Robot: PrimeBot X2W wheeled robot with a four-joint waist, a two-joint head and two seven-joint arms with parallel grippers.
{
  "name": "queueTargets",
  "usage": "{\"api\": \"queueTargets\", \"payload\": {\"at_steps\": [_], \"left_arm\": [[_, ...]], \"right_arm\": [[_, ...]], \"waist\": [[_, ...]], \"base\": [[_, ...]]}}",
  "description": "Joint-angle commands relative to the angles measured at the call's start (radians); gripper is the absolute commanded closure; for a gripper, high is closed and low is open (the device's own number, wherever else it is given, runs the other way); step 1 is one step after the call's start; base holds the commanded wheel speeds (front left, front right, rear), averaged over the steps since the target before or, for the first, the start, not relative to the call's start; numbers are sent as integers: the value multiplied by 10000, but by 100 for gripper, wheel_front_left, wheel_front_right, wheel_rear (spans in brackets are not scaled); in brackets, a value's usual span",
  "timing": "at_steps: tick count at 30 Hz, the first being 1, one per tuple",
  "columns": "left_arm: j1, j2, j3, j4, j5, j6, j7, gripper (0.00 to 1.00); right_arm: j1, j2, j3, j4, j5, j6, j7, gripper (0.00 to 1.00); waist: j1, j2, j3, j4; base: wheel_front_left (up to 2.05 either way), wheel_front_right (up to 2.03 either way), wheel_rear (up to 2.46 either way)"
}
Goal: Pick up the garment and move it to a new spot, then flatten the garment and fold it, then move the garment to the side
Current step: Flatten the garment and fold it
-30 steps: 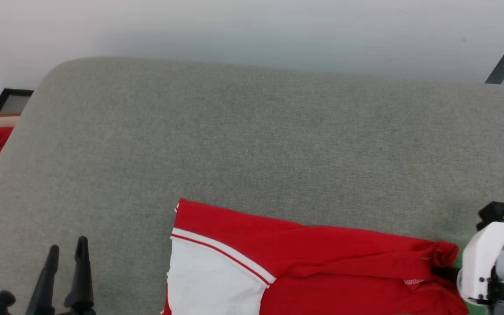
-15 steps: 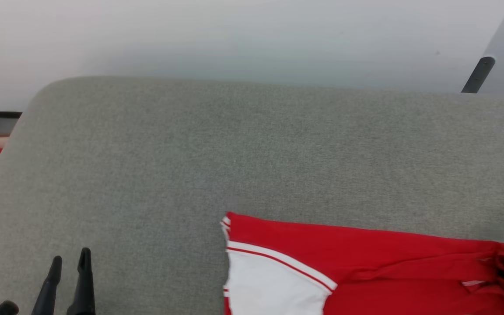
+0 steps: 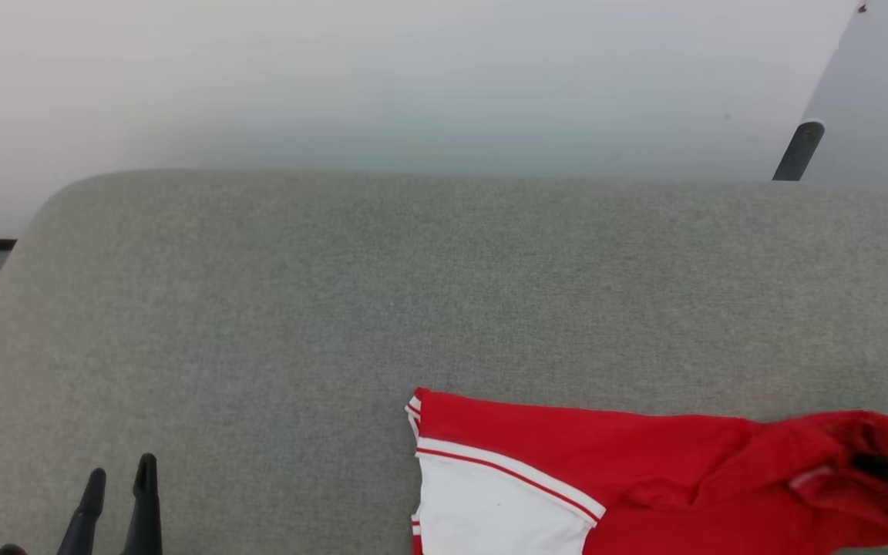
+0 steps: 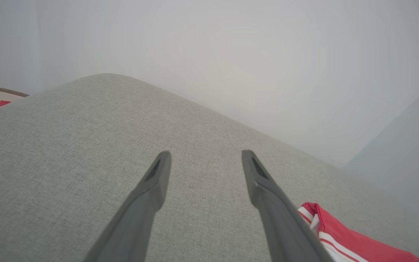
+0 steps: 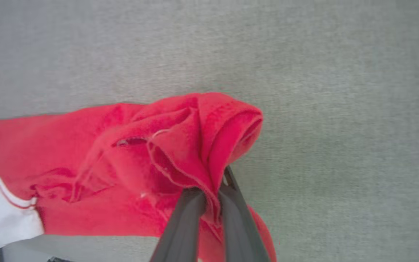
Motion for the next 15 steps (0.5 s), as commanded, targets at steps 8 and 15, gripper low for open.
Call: {"api": "queueTargets", "payload": {"at_steps": [8, 15], "left_arm": [[282, 84, 13, -59, 7, 89, 27, 0], [189, 43, -138, -57, 16, 63, 40, 0]], "right_arm": [[883, 782, 506, -2467, 1392, -9, 968, 100], [1156, 2091, 1068, -4052, 1777, -9, 1441, 100]], "waist": [[0, 0, -390, -124], [0, 0, -521, 92]], "base": [[0, 0, 0], [0, 0, 0]]}}
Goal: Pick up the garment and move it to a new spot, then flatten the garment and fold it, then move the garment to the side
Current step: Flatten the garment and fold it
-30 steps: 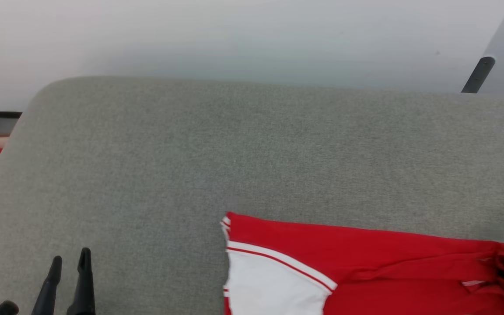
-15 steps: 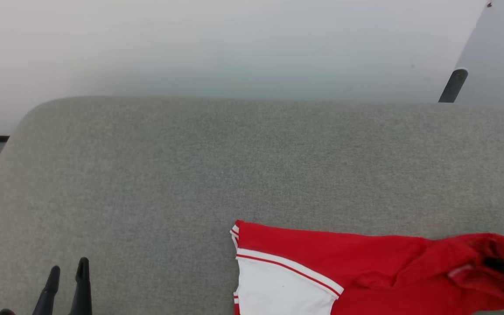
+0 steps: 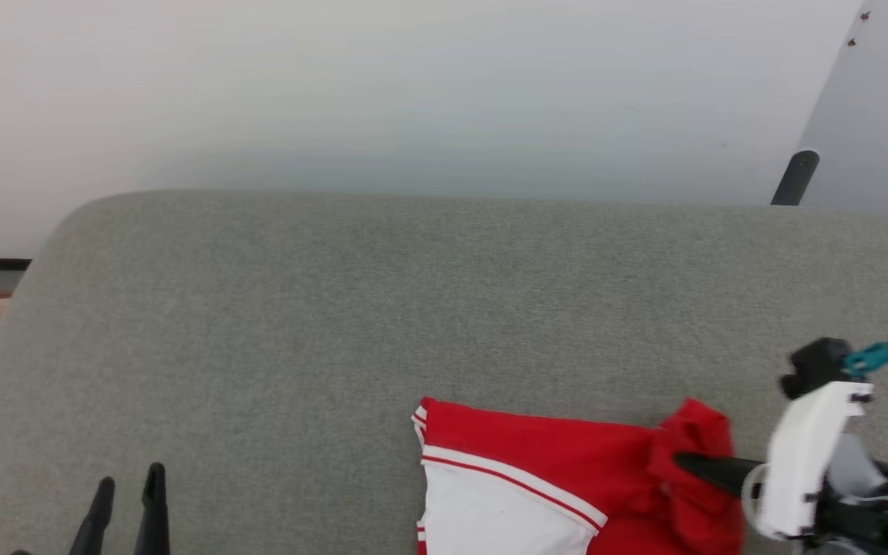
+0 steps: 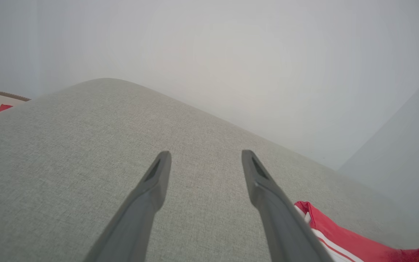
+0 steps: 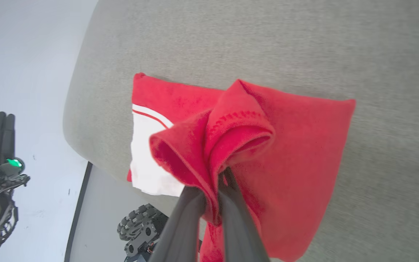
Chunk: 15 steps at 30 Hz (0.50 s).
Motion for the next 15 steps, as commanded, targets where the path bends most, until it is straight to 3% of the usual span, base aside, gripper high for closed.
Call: {"api": "queueTargets", "payload": {"at_steps": [1, 9, 15], "left_arm": [[-49, 3, -31, 14, 10, -23, 1, 0], [-409, -133, -414, 198, 67, -102, 57, 0], [-793, -237, -812, 433, 147, -195, 134, 0]], "right_arm": [[9, 249, 94, -111, -55, -7, -98, 100], [-290, 1699, 1234, 45, -709, -7, -641, 100], [-660, 1990, 1986, 1074, -1056, -7, -1561, 100]], "waist": [[0, 0, -31, 107], [0, 0, -74, 688], [0, 0, -59, 1290]], "base": [[0, 0, 0], [0, 0, 0], [0, 0, 0]]}}
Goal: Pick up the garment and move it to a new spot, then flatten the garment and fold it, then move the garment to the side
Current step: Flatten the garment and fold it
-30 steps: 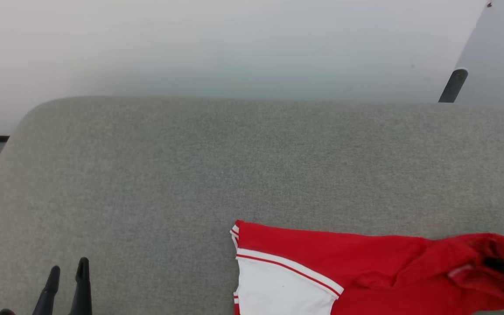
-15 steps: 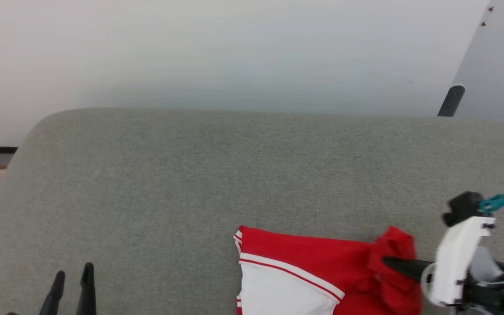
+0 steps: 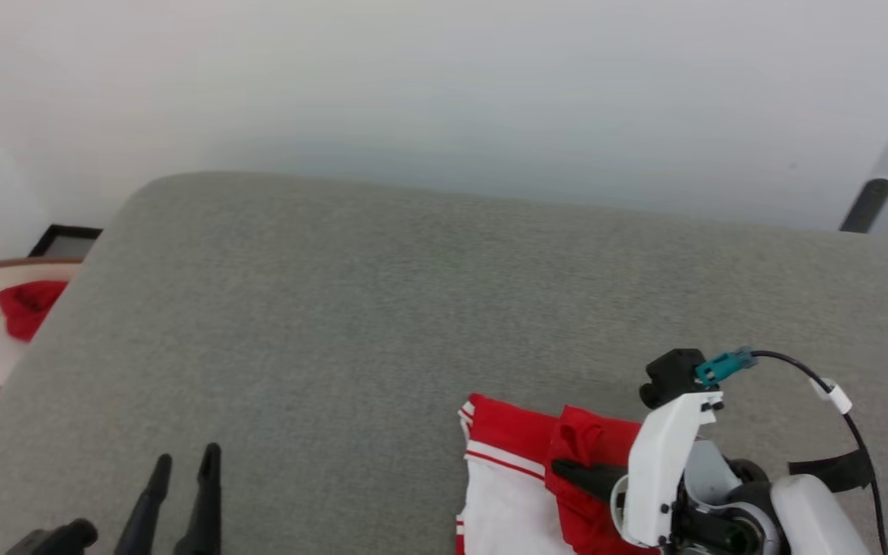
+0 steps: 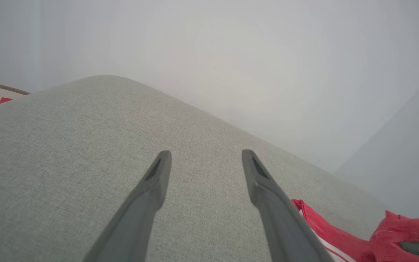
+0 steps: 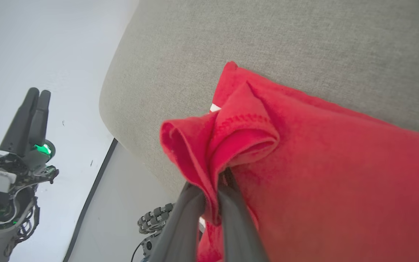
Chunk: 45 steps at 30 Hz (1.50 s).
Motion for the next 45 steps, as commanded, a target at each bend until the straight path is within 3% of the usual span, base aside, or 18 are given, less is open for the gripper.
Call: {"api": "queueTargets", "payload": {"at_steps": [1, 18, 20, 21, 22, 23, 24, 34, 45], "left_arm": [[-144, -33, -78, 72, 86, -58, -3, 0], [-824, -189, -643, 627, 103, -204, -60, 0], [-823, -174, -617, 649, 80, -214, -85, 0], [-796, -158, -591, 658, 66, -215, -100, 0], [-758, -145, -560, 666, 54, -207, -99, 0], [-713, -137, -527, 672, 53, -200, -115, 0], [-662, -130, -486, 675, 38, -182, -124, 0], [-276, -6, -198, 484, -20, -40, -166, 0], [272, 125, 201, 58, 99, 94, -234, 0]], "right_arm": [[-169, 41, 126, 250, -22, -7, -256, 100], [-1838, 45, 2229, 3866, 671, -6, -2992, 100], [-2035, 49, 2389, 4148, 625, -6, -3172, 67], [-2107, 47, 2471, 4253, 675, -6, -3209, 59], [-2178, 46, 2556, 4319, 705, -6, -3266, 27], [-2244, 43, 2635, 4374, 745, -6, -3274, 8], [-2302, 45, 2700, 4407, 781, -6, -3275, 0], [-2135, -98, 2519, 3671, 655, -6, -3240, 0], [-1142, -1621, 1485, 1333, 180, -6, -4074, 0]], "waist": [[0, -1, 8, 373], [0, -1, 228, 1104], [0, -1, 240, 1079], [0, -1, 234, 1043], [0, -1, 224, 999], [0, -1, 209, 946], [0, -1, 191, 876], [0, -1, -43, -130], [0, -1, -228, -1656]], "base": [[0, 0, 0], [0, 0, 0], [0, 0, 0], [0, 0, 0], [0, 0, 0], [0, 0, 0], [0, 0, 0], [0, 0, 0], [0, 0, 0]]}}
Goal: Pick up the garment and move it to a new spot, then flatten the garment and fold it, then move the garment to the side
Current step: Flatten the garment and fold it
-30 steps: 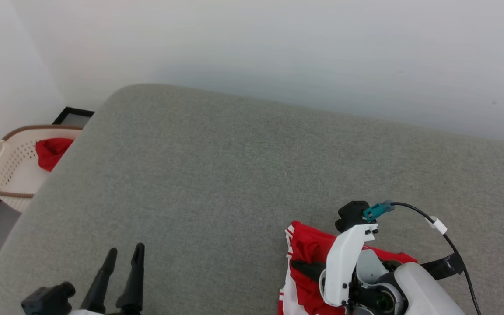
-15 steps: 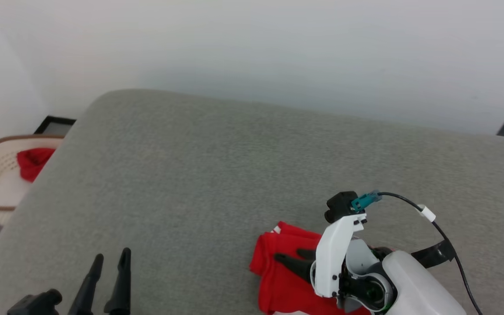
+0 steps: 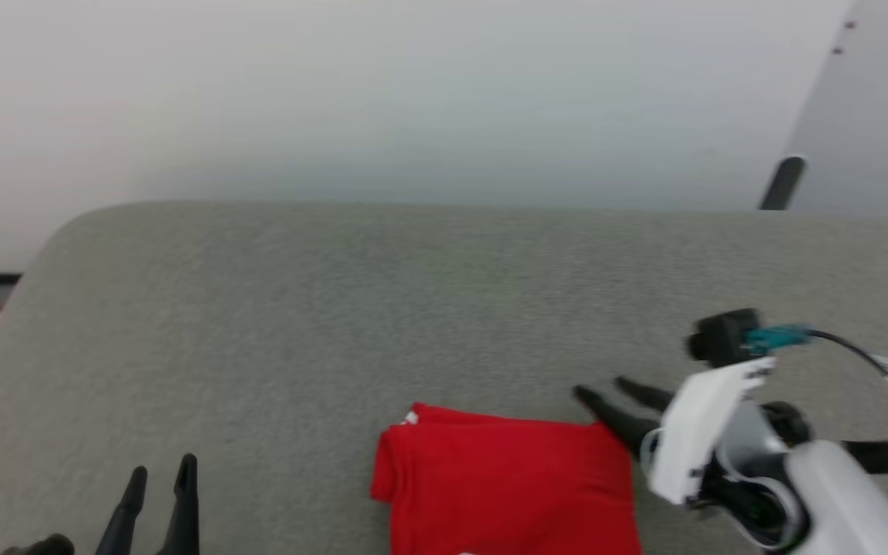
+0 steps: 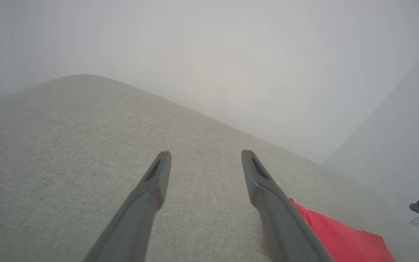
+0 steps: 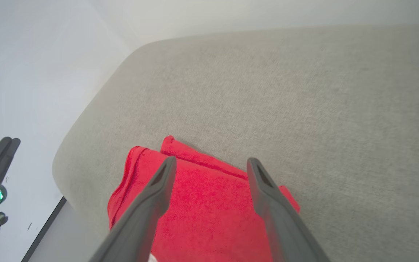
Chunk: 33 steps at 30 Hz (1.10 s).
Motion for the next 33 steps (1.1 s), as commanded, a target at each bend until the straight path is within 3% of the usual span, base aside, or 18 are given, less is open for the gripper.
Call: {"api": "queueTargets", "payload": {"at_steps": [1, 8, 9, 17, 22, 33], "left_arm": [[133, 31, 60, -96, 88, 26, -47, 0], [318, 71, 289, -252, 263, 39, -68, 0], [364, 89, 362, -285, 318, 32, -71, 0], [566, 113, 682, -331, 616, -61, -86, 0], [750, 19, 1073, -415, 874, -125, -76, 0], [980, -228, 1644, -336, 1350, -339, -75, 0]], "right_arm": [[337, -293, -234, -327, -74, -4, -302, 0], [1071, -1242, -679, -1339, -511, -4, -1807, 0], [1353, -1599, -722, -1543, -691, -4, -2408, 0], [2281, -2466, -1129, -1627, -1370, -4, -4640, 0], [2809, -2415, -1607, -1418, -1690, -4, -5491, 0], [3592, -2149, -2297, -1368, -2070, -4, -5926, 0]], "waist": [[0, -1, -138, -687], [0, -1, -209, -1217], [0, -1, -232, -1330], [0, -1, -368, -1468], [0, -1, -460, -1411], [0, -1, -570, -1188]], "base": [[0, 0, 0], [0, 0, 0], [0, 0, 0], [0, 0, 0], [0, 0, 0], [0, 0, 0]]}}
